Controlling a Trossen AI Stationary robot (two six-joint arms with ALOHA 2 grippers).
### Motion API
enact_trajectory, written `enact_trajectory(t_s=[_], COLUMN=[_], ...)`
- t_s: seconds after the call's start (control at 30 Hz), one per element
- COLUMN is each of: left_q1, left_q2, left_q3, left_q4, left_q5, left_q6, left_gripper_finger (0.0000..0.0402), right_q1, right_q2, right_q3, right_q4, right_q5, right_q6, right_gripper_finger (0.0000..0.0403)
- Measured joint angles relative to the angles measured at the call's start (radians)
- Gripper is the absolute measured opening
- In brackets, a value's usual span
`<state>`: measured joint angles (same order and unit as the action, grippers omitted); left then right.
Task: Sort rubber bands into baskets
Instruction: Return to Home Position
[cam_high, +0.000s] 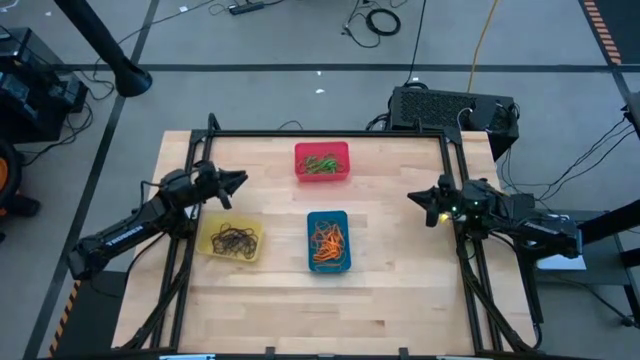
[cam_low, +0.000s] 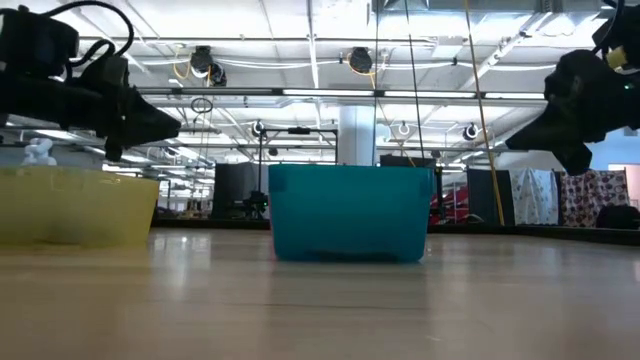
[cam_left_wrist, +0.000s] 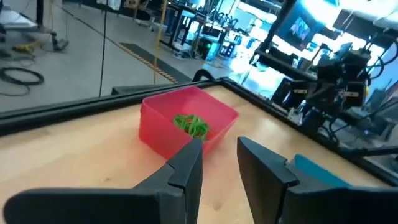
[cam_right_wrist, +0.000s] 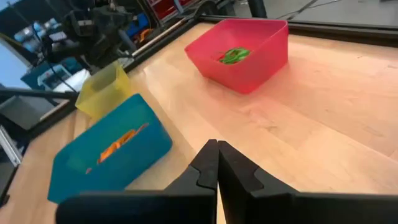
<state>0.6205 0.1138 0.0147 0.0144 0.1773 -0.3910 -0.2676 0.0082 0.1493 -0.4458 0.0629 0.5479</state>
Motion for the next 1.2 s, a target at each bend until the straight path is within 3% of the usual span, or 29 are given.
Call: enact_trajectory(t_s=[0.33,1.2], left_q1=[-0.001,-0.001], left_q2=[0.015,0.016], left_q3=[0.000,-0.001], left_q4=[-0.005,0.003], left_q5=[-0.037,-0.029], left_q6=[0.323,0.321], left_gripper_finger=[0.0107,0.0107], right_q1=[0.000,0.000], right_q2=[0.004,0.004], right_q3=[0.000,0.000], right_q4=[-0.002,0.000], right_q5=[-0.015,-0.015], right_q6=[-0.035,-0.036], right_gripper_finger=[0.0000,0.0000])
